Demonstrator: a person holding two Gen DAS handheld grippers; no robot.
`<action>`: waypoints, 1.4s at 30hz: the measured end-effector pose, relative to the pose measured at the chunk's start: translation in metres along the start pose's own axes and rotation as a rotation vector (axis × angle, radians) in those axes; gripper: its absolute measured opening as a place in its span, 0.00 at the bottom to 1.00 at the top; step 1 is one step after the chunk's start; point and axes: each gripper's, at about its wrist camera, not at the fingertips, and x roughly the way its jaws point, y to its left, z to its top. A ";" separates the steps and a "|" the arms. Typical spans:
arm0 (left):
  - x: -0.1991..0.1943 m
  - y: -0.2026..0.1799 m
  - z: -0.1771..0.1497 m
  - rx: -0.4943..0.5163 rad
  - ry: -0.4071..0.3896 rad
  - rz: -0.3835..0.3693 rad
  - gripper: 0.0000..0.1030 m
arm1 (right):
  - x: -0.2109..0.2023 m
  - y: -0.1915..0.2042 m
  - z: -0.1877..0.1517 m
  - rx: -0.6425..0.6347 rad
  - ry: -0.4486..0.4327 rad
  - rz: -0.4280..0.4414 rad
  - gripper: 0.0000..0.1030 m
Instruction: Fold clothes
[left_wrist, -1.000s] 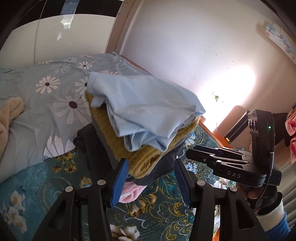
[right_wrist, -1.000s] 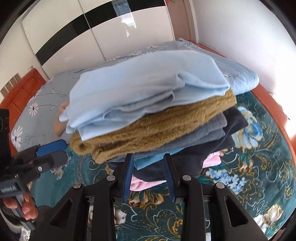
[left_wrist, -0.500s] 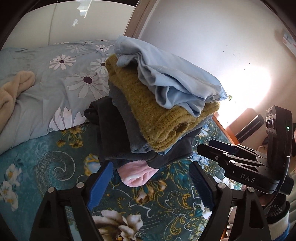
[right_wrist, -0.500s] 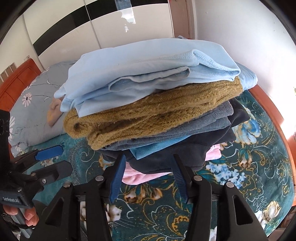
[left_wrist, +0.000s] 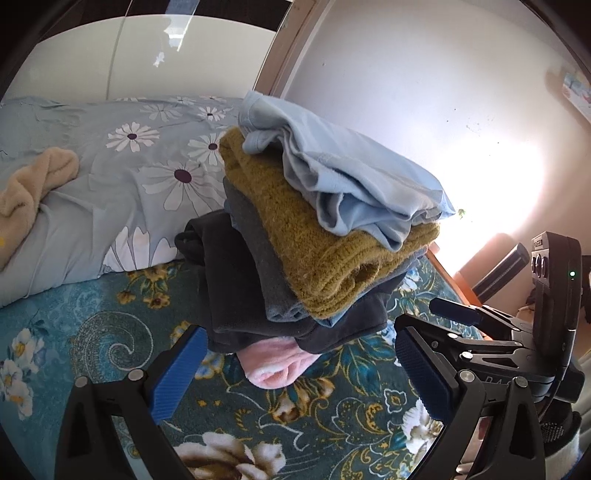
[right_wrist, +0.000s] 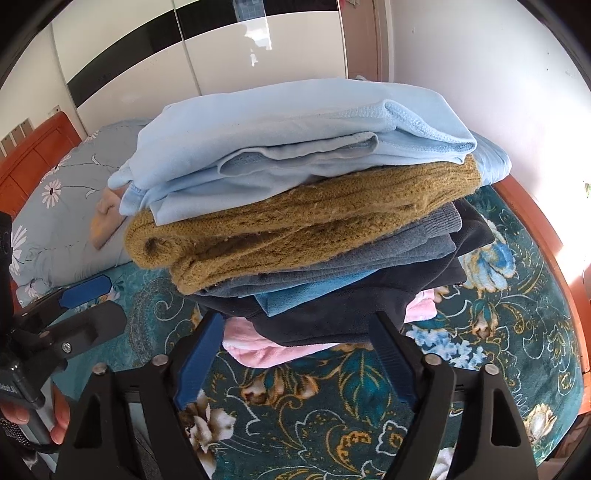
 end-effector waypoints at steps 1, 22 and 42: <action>0.000 0.000 0.001 -0.001 -0.006 0.000 1.00 | 0.001 0.000 0.000 -0.002 -0.001 0.003 0.87; 0.008 -0.008 0.009 -0.001 -0.057 0.157 1.00 | 0.004 -0.011 -0.002 -0.005 -0.027 -0.083 0.87; 0.023 -0.018 0.008 0.035 -0.090 0.242 1.00 | 0.011 -0.021 -0.001 0.014 -0.024 -0.087 0.87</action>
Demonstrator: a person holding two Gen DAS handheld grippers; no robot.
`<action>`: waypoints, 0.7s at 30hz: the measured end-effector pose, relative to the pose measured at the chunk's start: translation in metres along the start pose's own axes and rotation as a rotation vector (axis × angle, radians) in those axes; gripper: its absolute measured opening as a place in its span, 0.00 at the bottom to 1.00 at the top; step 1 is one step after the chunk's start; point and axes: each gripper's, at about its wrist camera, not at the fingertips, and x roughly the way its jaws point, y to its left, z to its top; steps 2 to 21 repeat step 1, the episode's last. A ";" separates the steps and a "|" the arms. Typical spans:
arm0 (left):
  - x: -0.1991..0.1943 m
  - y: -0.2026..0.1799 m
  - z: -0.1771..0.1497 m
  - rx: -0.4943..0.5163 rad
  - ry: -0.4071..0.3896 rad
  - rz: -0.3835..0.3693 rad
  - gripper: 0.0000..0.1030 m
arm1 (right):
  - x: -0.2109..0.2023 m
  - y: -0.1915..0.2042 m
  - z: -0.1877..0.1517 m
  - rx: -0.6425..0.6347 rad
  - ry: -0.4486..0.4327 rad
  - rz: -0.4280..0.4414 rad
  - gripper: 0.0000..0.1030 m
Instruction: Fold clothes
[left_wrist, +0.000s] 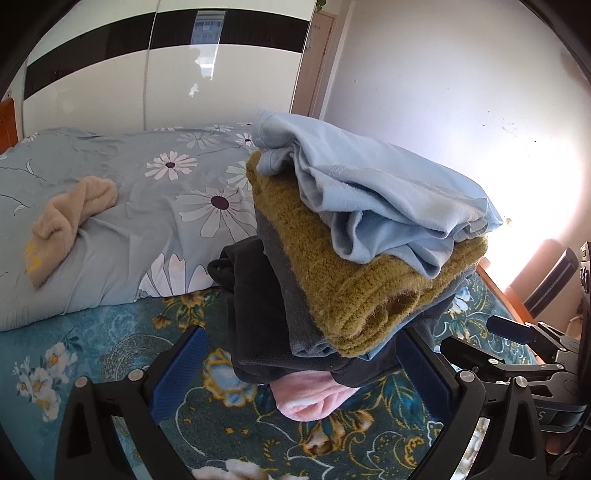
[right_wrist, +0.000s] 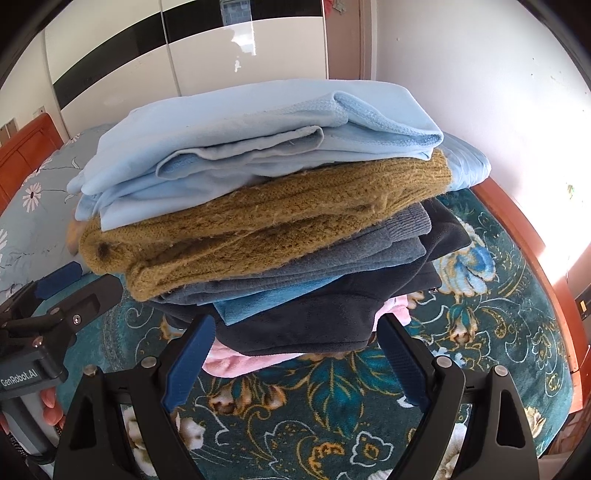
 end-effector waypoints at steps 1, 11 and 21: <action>0.001 0.000 0.000 0.002 0.002 -0.001 1.00 | 0.000 0.000 0.000 0.000 -0.001 0.000 0.87; 0.001 0.000 0.000 0.002 0.002 -0.001 1.00 | 0.000 0.000 0.000 0.000 -0.001 0.000 0.87; 0.001 0.000 0.000 0.002 0.002 -0.001 1.00 | 0.000 0.000 0.000 0.000 -0.001 0.000 0.87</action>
